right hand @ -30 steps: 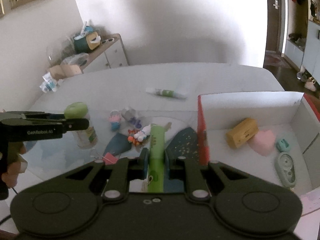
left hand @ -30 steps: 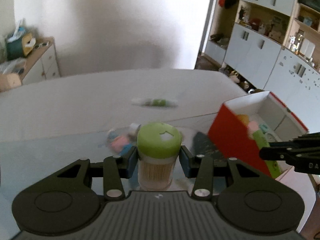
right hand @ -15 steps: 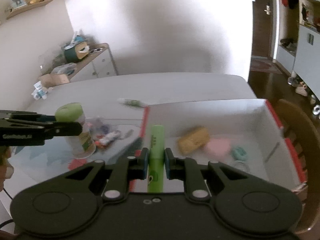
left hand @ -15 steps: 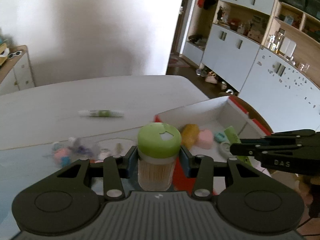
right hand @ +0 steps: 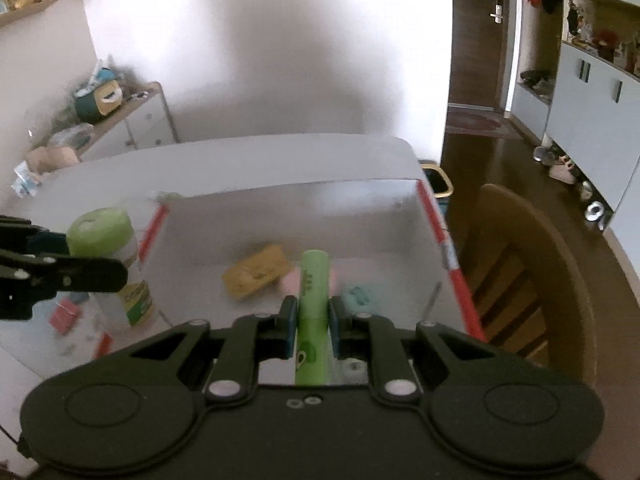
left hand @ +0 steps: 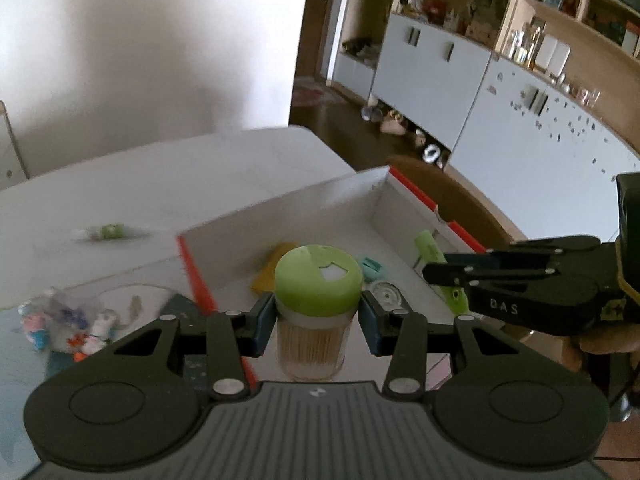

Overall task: Organize rigid objects
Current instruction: 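Carry the toothpick jar and highlighter into the red box with both tools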

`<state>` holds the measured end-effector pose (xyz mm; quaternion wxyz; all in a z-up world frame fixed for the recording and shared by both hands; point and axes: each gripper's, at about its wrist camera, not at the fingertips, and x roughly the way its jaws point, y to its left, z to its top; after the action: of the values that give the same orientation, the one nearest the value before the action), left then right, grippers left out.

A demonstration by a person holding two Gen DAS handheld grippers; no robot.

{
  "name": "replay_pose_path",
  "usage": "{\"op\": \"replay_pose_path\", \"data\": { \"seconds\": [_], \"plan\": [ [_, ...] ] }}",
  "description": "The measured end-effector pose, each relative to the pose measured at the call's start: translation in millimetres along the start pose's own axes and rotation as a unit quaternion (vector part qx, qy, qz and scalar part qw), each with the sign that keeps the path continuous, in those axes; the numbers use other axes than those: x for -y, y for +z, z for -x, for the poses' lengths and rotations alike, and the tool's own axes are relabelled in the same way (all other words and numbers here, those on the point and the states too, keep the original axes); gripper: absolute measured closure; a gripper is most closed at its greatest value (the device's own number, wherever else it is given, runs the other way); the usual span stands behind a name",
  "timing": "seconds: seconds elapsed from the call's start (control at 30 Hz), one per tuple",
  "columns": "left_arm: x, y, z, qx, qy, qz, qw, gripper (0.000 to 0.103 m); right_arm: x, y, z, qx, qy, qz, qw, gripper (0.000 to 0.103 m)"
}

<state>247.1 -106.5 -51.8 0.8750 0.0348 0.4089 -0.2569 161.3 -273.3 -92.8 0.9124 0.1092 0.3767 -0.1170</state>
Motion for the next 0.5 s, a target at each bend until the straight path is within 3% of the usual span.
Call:
{"op": "replay_pose_path", "data": {
  "seconds": [0.17,0.5],
  "plan": [
    [11.8,2.4,-34.2,-0.042,-0.009,0.020,0.9989,0.059,14.5,-4.1,-15.8,-0.017,-0.010,0.013,1.000,0.088],
    [23.1,-0.9,-97.1,-0.104,0.010,0.028,0.9942,0.059,13.0,-8.1,-48.4,-0.050,-0.008,0.080,0.995,0.088]
  ]
}}
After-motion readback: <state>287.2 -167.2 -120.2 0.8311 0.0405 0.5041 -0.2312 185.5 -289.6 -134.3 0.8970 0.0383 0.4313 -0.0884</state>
